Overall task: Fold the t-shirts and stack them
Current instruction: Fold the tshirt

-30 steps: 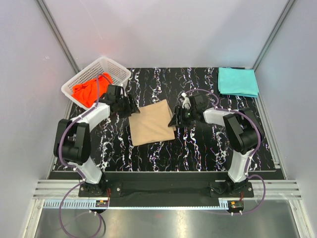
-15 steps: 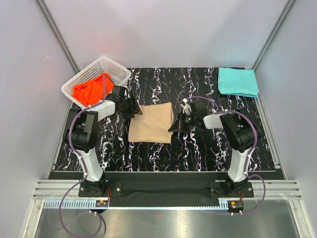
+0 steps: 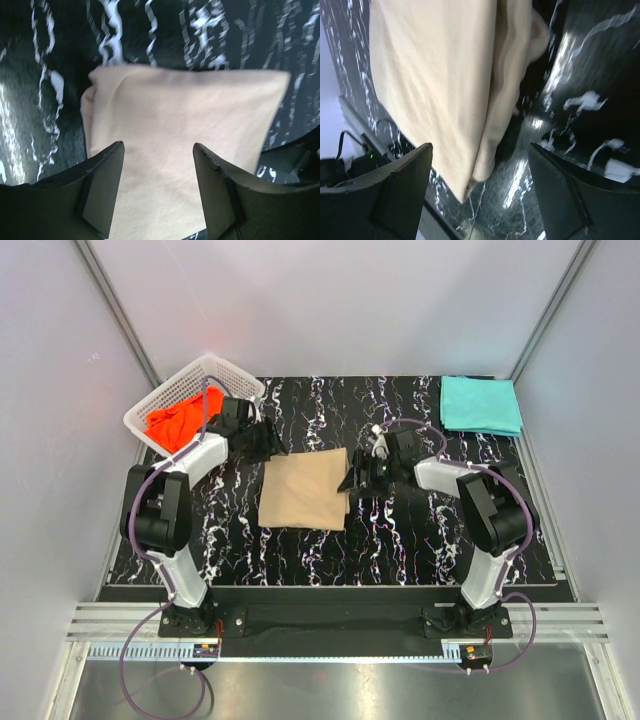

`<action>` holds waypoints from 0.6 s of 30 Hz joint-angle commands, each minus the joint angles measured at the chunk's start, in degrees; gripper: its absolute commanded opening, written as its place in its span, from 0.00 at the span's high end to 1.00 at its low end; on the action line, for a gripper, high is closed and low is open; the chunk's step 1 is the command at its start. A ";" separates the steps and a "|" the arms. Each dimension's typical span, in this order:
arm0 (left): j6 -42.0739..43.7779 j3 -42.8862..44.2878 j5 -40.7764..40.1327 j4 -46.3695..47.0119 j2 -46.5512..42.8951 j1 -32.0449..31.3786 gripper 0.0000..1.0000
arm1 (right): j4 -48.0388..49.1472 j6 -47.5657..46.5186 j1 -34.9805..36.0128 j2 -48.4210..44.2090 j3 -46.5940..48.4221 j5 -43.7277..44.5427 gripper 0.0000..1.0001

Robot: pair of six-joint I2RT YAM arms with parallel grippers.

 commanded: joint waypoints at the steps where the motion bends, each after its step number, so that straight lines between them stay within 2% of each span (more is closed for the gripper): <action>1: 2.15 3.41 4.39 3.04 0.41 0.12 0.38 | -6.28 -6.25 -1.67 2.16 7.83 5.04 0.16; 5: 1.27 4.73 7.13 5.42 4.19 0.21 0.38 | -8.12 -8.63 -3.42 6.64 16.61 5.13 0.16; 8: 1.36 5.35 5.99 5.60 6.13 0.21 0.38 | -9.18 -10.38 -4.13 11.12 22.32 1.54 0.16; 13: 1.62 6.84 5.03 5.51 8.77 0.39 0.38 | -9.10 -12.32 -4.92 17.45 27.53 -1.02 0.19; 17: 2.23 7.37 4.06 5.42 9.65 0.47 0.38 | -3.74 -10.22 -6.15 20.53 28.33 -6.81 0.28; 18: 2.32 7.37 3.71 5.33 9.65 0.39 0.38 | -1.38 -8.73 -6.41 21.67 28.33 -7.43 0.42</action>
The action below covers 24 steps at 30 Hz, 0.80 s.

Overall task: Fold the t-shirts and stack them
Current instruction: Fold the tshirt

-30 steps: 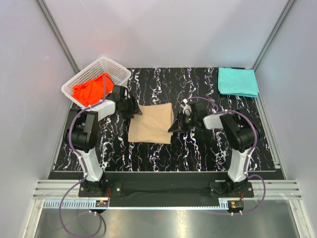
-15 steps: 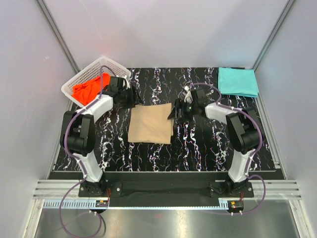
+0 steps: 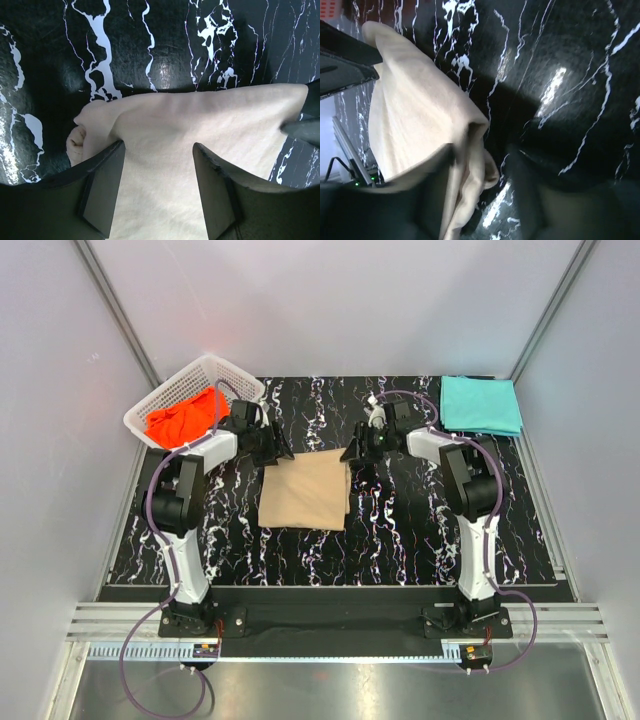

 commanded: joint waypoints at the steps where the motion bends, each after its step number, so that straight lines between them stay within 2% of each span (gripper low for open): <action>1: 1.43 2.63 -1.08 2.14 -0.42 0.41 0.38 | 6.15 2.03 -1.95 3.01 1.60 -4.84 0.53; 2: 1.34 2.46 -1.52 2.23 -0.51 0.41 0.38 | 7.21 3.09 -2.40 3.54 0.81 -5.80 0.63; 3: 1.43 2.19 -2.31 2.06 -0.60 0.41 0.38 | 12.01 5.62 -2.75 4.16 0.02 -6.16 0.81; 6: 1.78 2.54 -6.00 0.30 -0.51 0.50 0.38 | 18.88 10.29 -3.80 4.69 -3.41 -6.77 0.99; 11: 1.43 2.45 -8.56 0.03 -0.34 0.50 0.38 | 22.95 13.20 -3.89 6.36 -5.44 -8.09 1.00; 12: 1.52 2.89 -8.47 -0.40 -0.16 0.58 0.37 | 23.39 13.55 -3.89 6.71 -5.35 -8.53 0.98; 13: 1.43 3.15 -7.69 -0.67 -0.16 0.59 0.37 | 23.65 14.08 -3.89 6.71 -5.35 -8.88 0.88; 16: 1.25 4.47 -6.54 -1.72 -1.30 0.59 0.37 | 22.69 14.87 -4.33 5.05 -5.09 -9.94 0.74; 17: 1.25 5.00 -6.10 -2.25 -1.83 0.59 0.37 | 21.99 14.79 -4.59 4.35 -4.74 -9.85 0.59; 19: 1.25 6.32 -5.75 -4.26 -3.85 0.50 0.37 | 17.61 14.44 -5.56 1.80 -3.68 -10.29 0.54; 21: 1.60 7.29 -5.83 -7.15 -6.56 0.50 0.37 | 10.52 12.60 -6.35 -1.79 -2.72 -9.16 0.38; 24: 1.96 5.71 -6.45 -10.15 -11.30 0.50 0.37 | 0.15 9.52 -7.06 -7.06 -2.71 -6.43 0.34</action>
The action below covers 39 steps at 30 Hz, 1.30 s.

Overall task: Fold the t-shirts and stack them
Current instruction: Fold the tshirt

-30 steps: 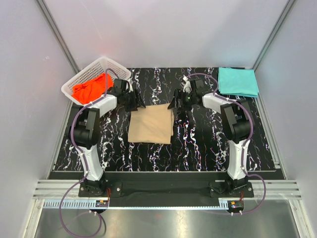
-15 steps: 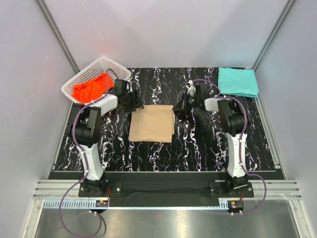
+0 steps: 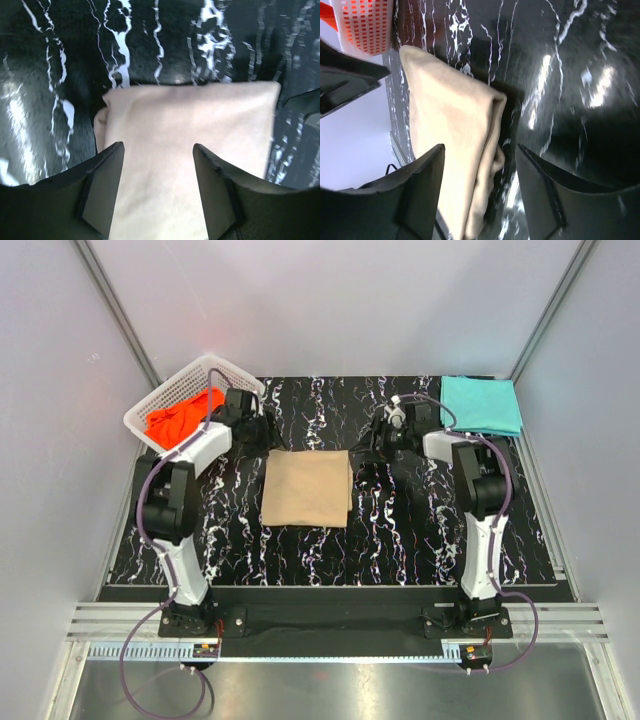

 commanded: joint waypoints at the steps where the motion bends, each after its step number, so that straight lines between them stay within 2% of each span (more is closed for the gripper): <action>1: 1.10 0.47 0.34 -3.54 -9.63 0.17 0.37 | -13.22 -4.21 -1.16 -9.35 1.59 2.49 0.35; 3: 0.84 -4.01 2.28 -2.40 -13.75 0.08 0.37 | -14.12 -3.95 -0.81 -13.38 -0.95 0.30 0.42; 4: 0.67 -5.68 4.55 -1.96 -15.17 -0.09 0.37 | -14.03 -3.87 -0.28 -14.72 -2.09 -0.14 0.63; 7: -0.57 -12.71 7.28 0.41 -19.83 -0.09 0.37 | -12.89 -3.78 2.88 -18.59 -5.87 -1.45 0.87; 11: -2.93 -20.88 10.28 3.75 -22.48 -0.62 0.37 | -7.54 -1.68 6.92 -19.48 -10.96 -5.67 0.91; 15: -4.96 -25.03 9.68 6.04 -21.60 -1.24 0.38 | 8.94 4.12 8.25 -15.10 -16.77 -11.91 0.88; 16: -5.14 -25.73 7.84 6.04 -21.60 -1.24 0.38 | 10.30 4.66 8.25 -14.12 -17.65 -12.18 0.88; 18: -5.93 -27.75 5.64 5.78 -21.86 -1.33 0.38 | 11.72 4.14 8.34 -11.15 -19.50 -12.27 0.88; 21: -6.46 -29.34 0.98 3.85 -21.51 -1.24 0.38 | 7.61 -0.08 8.25 -7.97 -20.12 -9.73 0.88; 26: -7.24 -30.75 -3.95 1.56 -22.48 -1.24 0.38 | 4.26 -2.37 8.25 -8.92 -21.87 -4.99 0.88; 29: -6.46 -28.22 -4.22 -0.98 -25.72 -1.24 0.38 | 1.10 -3.07 8.34 -13.66 -22.05 -3.05 0.82; 31: -5.06 -25.66 -3.87 -4.58 -29.41 -1.24 0.37 | -3.12 -3.86 8.25 -18.23 -21.35 -2.08 0.74; 35: 3.44 -15.49 -1.41 -14.06 -34.95 -1.06 0.35 | -12.42 -6.93 8.25 -22.81 -16.18 4.84 0.46; 37: 6.54 -13.44 -1.05 -16.10 -39.60 -1.06 0.35 | -14.72 -7.90 8.25 -22.20 -13.54 6.70 0.36; 38: 8.64 -13.08 -1.05 -16.46 -41.53 -0.97 0.34 | -15.60 -8.52 8.25 -21.68 -10.92 8.02 0.26; 39: 9.62 -13.60 -0.62 -15.94 -46.16 -0.97 0.33 | -16.22 -8.78 8.34 -20.63 -9.76 8.38 0.24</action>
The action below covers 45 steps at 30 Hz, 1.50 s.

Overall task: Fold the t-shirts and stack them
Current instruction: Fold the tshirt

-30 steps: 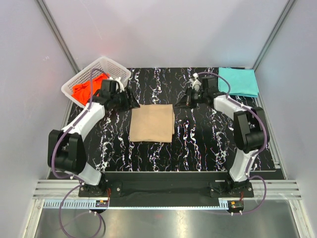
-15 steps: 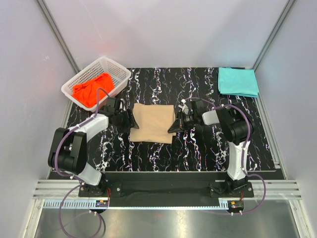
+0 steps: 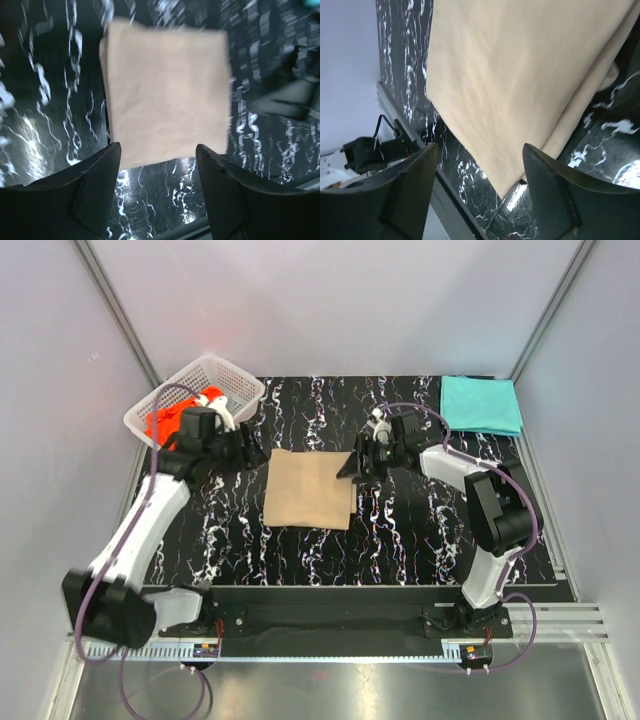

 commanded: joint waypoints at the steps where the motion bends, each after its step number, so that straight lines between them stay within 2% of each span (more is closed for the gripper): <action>1: 8.10 1.91 1.94 -2.85 -11.77 0.27 0.32 | -5.62 -3.65 -0.23 0.45 6.12 5.87 0.22; 2: 8.71 -0.36 1.86 -1.88 -14.23 0.27 0.32 | -5.89 -3.65 -0.23 1.15 8.48 6.83 0.18; 3: 8.98 -1.68 1.42 0.31 -18.96 0.27 0.30 | -6.67 -3.74 -0.23 2.55 9.72 7.36 0.08; 5: 9.42 -6.06 1.24 2.60 -23.20 0.27 0.26 | -7.82 -4.00 -0.14 3.96 13.15 9.72 0.00; 9: 9.16 -11.88 3.00 7.62 -30.86 0.27 0.01 | -11.32 -5.14 -0.23 8.52 18.42 13.51 0.00; 12: 7.67 -15.05 6.68 9.73 -31.57 0.27 0.01 | -13.96 -6.46 -0.15 12.22 23.25 16.23 0.00; 19: 8.72 -14.09 8.36 8.50 -30.61 0.27 0.01 | -15.29 -7.25 -0.23 17.24 26.08 16.51 0.00; 26: 8.19 -14.44 11.44 9.73 -29.99 0.27 0.01 | -12.13 -8.57 -0.15 19.44 21.77 10.80 0.00; 36: 8.19 -14.71 10.56 10.09 -30.34 0.27 0.01 | -14.94 -11.47 1.26 22.78 24.58 9.21 0.12; 38: 8.28 -14.79 10.30 10.08 -30.61 0.27 0.01 | -15.29 -11.82 1.52 23.57 25.46 8.16 0.17; 45: 8.10 -15.06 9.77 10.70 -30.61 0.27 0.01 | -18.63 -15.16 1.96 27.52 28.71 5.87 0.18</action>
